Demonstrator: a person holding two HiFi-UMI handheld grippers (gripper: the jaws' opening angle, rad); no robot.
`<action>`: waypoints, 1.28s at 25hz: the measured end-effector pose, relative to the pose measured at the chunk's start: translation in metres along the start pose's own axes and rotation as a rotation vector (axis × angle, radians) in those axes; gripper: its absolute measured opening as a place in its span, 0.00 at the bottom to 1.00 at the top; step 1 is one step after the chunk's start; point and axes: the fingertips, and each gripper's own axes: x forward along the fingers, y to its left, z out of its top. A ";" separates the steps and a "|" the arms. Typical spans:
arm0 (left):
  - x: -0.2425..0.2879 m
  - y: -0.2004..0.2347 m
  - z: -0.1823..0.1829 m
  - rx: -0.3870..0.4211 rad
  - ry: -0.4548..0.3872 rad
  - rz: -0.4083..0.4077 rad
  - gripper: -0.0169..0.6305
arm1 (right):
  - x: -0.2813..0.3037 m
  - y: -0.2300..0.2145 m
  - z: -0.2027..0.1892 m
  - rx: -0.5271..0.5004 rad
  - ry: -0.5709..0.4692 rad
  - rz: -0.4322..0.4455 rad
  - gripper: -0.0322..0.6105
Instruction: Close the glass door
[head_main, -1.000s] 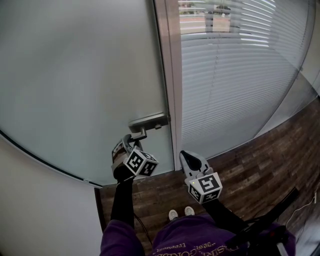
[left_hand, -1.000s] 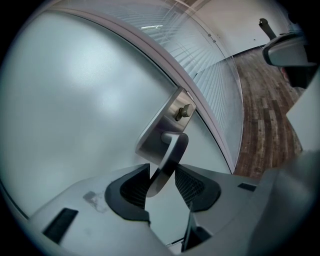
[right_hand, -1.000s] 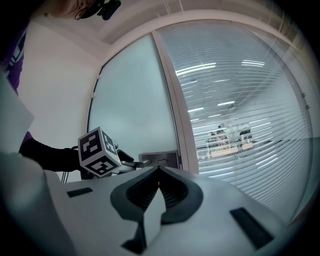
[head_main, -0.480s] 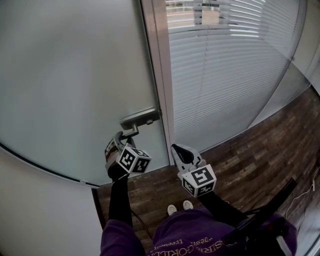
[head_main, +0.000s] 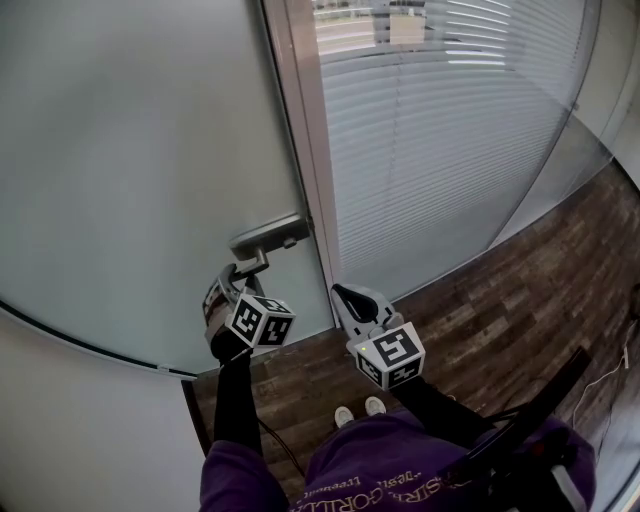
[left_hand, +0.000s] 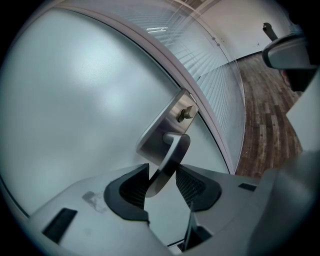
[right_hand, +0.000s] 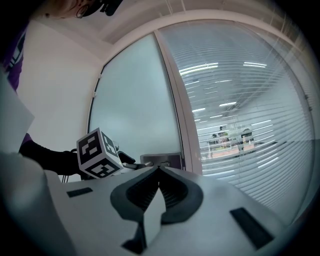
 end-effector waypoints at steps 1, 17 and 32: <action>0.000 0.000 0.000 -0.001 0.001 -0.003 0.27 | 0.001 0.001 0.000 -0.003 0.000 0.003 0.05; 0.006 0.003 0.000 -0.024 0.002 -0.031 0.27 | 0.004 0.008 0.001 -0.030 0.001 0.023 0.05; 0.007 0.004 -0.001 -0.049 -0.032 -0.050 0.30 | 0.006 0.001 0.006 -0.041 -0.006 0.002 0.05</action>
